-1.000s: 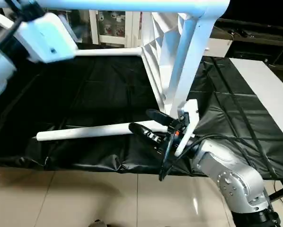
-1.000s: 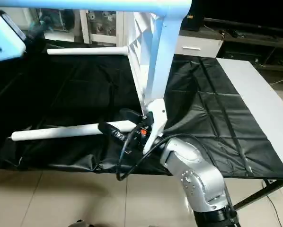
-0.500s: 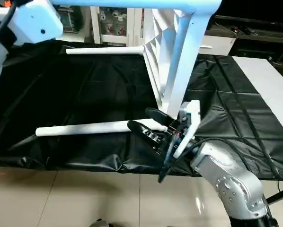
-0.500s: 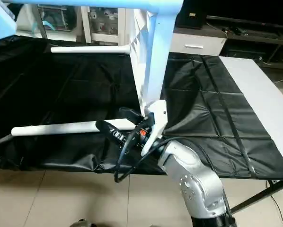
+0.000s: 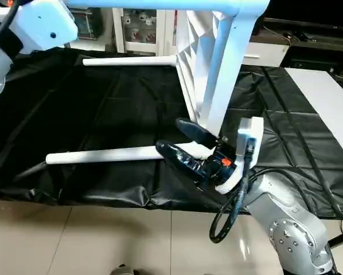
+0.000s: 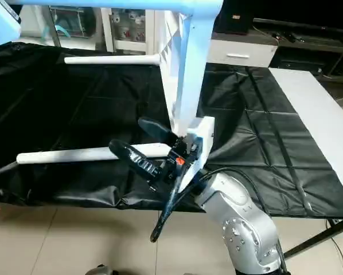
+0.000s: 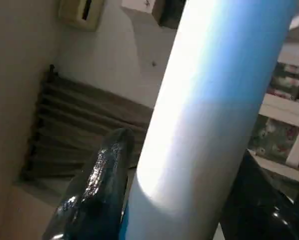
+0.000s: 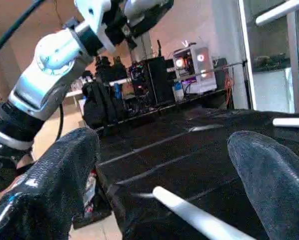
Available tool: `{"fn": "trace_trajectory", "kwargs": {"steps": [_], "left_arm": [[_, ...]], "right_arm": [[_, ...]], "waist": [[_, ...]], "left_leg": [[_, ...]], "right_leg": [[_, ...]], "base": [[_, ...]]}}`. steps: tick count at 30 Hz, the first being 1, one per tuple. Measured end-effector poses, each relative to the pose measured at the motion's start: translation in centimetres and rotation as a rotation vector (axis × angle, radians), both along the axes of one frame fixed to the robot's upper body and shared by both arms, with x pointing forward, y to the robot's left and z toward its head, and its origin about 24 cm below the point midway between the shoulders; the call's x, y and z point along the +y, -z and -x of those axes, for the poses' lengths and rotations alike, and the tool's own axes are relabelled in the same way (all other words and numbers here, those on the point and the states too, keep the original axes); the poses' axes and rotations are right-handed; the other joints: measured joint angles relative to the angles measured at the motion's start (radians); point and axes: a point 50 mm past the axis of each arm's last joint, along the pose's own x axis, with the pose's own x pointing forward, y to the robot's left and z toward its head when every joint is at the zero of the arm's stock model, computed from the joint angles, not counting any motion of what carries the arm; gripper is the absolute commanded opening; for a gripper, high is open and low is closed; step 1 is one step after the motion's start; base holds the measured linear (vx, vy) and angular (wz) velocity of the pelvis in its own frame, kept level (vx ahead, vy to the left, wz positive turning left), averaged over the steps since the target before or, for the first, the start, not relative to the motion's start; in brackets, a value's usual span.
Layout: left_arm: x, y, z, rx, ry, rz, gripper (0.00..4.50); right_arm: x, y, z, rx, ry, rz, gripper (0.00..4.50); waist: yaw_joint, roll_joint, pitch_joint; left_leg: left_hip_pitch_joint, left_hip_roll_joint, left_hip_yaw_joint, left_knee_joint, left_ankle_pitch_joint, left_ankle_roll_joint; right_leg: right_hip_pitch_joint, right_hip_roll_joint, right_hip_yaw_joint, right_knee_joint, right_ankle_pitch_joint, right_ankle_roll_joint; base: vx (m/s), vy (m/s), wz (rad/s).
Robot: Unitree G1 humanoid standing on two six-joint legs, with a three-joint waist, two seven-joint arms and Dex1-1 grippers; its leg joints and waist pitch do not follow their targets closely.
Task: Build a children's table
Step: Flip table
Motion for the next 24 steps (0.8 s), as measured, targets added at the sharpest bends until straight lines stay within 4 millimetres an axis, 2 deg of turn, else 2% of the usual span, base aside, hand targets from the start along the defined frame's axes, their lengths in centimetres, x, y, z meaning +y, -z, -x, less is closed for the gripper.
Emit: {"fn": "trace_trajectory", "kwargs": {"steps": [5, 13, 18, 24], "left_arm": [[0.2, 0.1, -0.1, 0.01, -0.009, 0.009, 2.09], [0.2, 0.7, -0.6, 0.041, -0.023, 0.078, 2.06], [0.7, 1.1, -0.9, 0.066, -0.055, 0.198, 2.06], [1.9, -0.2, -0.7, 0.034, -0.054, 0.373, 2.06]], "right_arm": [[-0.3, -0.1, -0.1, -0.013, 0.012, -0.001, 4.5], [-0.3, -0.1, -0.1, -0.016, 0.017, 0.004, 4.5], [-0.4, 0.0, -0.1, -0.023, 0.021, 0.034, 4.5], [-0.3, 0.4, -0.2, -0.018, 0.027, 0.059, 4.5]], "waist": [[0.002, 0.006, 0.002], [0.004, 0.012, 0.003], [0.005, 0.02, 0.004], [0.009, 0.021, 0.004]], "left_leg": [[0.0, 0.0, 0.0, 0.0, 0.0, 0.0], [-0.002, 0.0, 0.0, 0.0, 0.0, 0.0], [-0.007, -0.001, 0.0, 0.0, 0.0, 0.0], [-0.013, 0.0, 0.0, 0.0, 0.001, -0.001]], "right_leg": [[0.0, 0.0, 0.0, 0.0, 0.0, 0.0], [-0.001, 0.0, 0.0, 0.0, 0.0, 0.0], [-0.005, -0.001, 0.0, 0.001, 0.0, 0.0], [-0.01, -0.001, -0.002, -0.001, 0.0, 0.0]], "base": [[0.0, 0.0, 0.0], [0.0, 0.0, 0.0], [0.0, 0.0, 0.0], [0.0, 0.0, 0.0]]}}
